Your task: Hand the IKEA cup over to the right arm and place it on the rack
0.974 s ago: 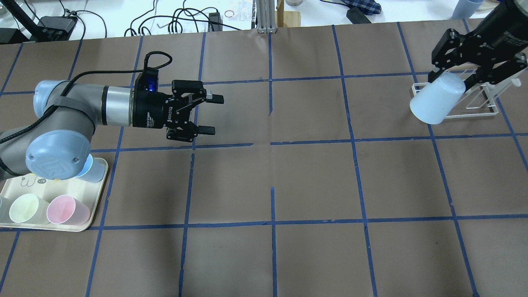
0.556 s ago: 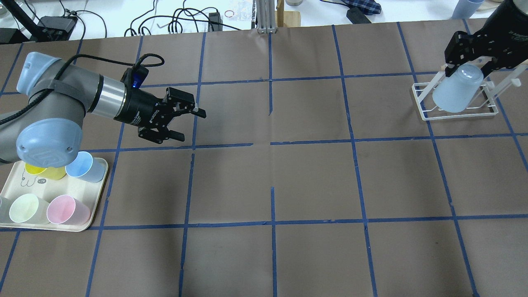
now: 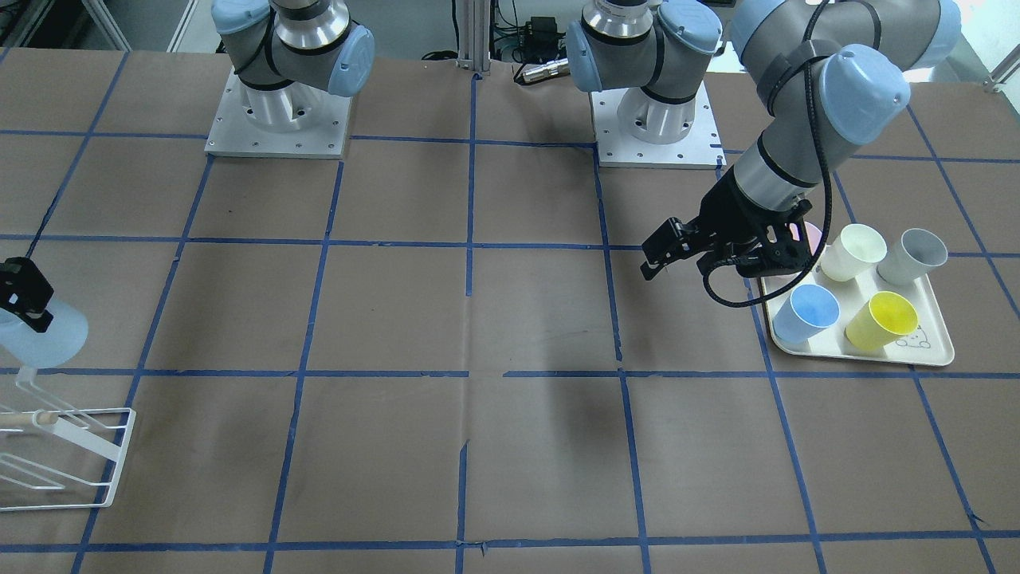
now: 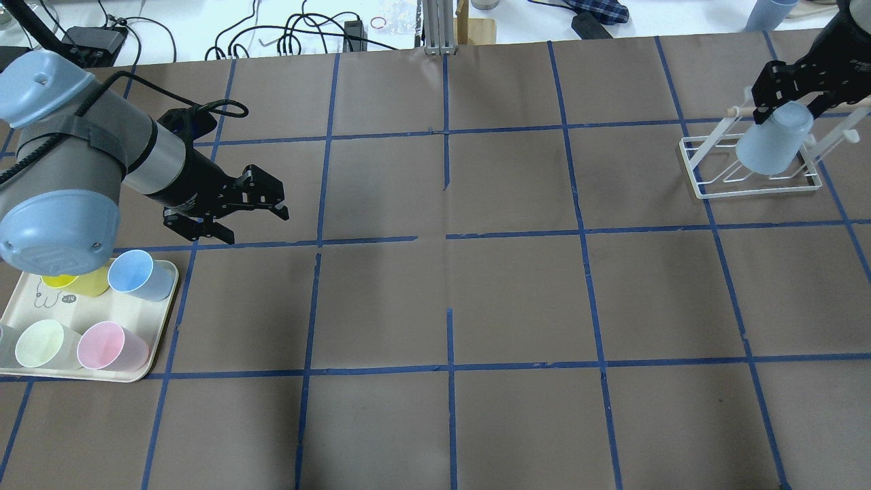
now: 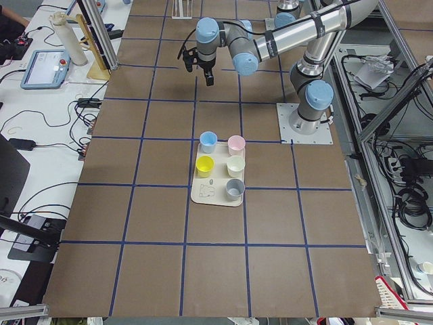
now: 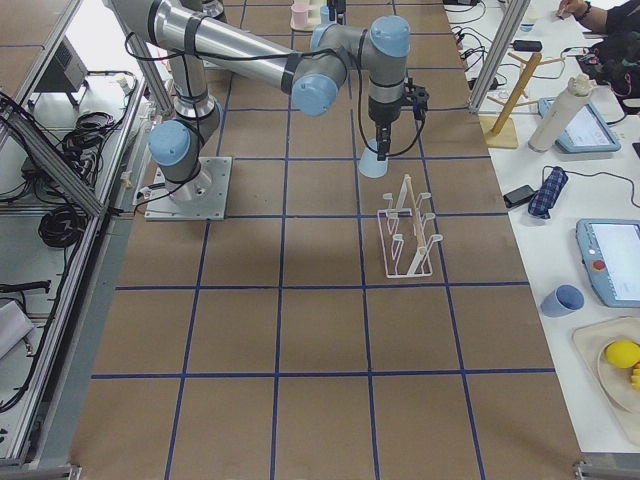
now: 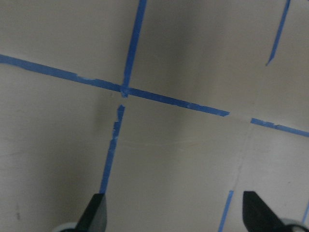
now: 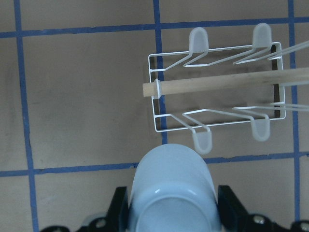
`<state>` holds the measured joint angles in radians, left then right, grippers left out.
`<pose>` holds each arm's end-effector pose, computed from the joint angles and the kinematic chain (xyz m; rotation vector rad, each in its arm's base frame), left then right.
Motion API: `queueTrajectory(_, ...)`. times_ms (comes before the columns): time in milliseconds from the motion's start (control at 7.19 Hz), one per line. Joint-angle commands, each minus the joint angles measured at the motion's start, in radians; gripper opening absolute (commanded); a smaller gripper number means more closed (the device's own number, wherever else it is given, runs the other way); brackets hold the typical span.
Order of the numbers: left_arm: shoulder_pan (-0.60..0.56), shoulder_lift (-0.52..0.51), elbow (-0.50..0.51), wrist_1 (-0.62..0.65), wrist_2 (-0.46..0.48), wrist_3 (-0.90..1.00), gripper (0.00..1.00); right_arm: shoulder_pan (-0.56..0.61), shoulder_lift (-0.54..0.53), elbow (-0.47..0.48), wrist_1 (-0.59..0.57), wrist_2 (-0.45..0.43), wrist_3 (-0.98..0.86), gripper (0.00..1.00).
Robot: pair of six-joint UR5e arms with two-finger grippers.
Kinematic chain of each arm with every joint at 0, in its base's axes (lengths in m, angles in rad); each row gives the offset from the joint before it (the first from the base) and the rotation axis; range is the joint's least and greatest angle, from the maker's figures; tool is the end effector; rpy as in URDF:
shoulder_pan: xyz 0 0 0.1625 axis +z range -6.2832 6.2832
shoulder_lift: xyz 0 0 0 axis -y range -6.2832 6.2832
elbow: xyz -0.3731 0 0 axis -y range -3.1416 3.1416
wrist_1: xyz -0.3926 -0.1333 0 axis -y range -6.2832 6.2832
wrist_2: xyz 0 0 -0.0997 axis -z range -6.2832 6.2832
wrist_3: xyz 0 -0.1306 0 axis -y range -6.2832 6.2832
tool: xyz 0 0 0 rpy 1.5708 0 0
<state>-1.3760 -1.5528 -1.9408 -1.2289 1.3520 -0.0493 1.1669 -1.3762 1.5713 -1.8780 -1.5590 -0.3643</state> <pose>-0.0695 -0.4828 0.2717 0.3574 -2.9007 0.0086 -0.1004 -0.5780 0.3338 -0.0605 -3.1054 0.1684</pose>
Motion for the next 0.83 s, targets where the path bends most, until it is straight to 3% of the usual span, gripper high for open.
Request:
queueTrajectory(0,-0.031,0.026,0.081,-0.086,0.126,0.005,1.00,-0.015,0.049,-0.002,-0.047,0.004,-0.036,0.07)
queueTrajectory(278,-0.113,0.008,0.298,-0.299,0.277,0.005,1.00,-0.018,0.057,-0.010,-0.061,0.007,-0.039,0.07)
queueTrajectory(695,-0.185,0.032,0.379,-0.346,0.292,0.005,1.00,-0.026,0.069,-0.007,-0.070,0.011,-0.054,0.07)
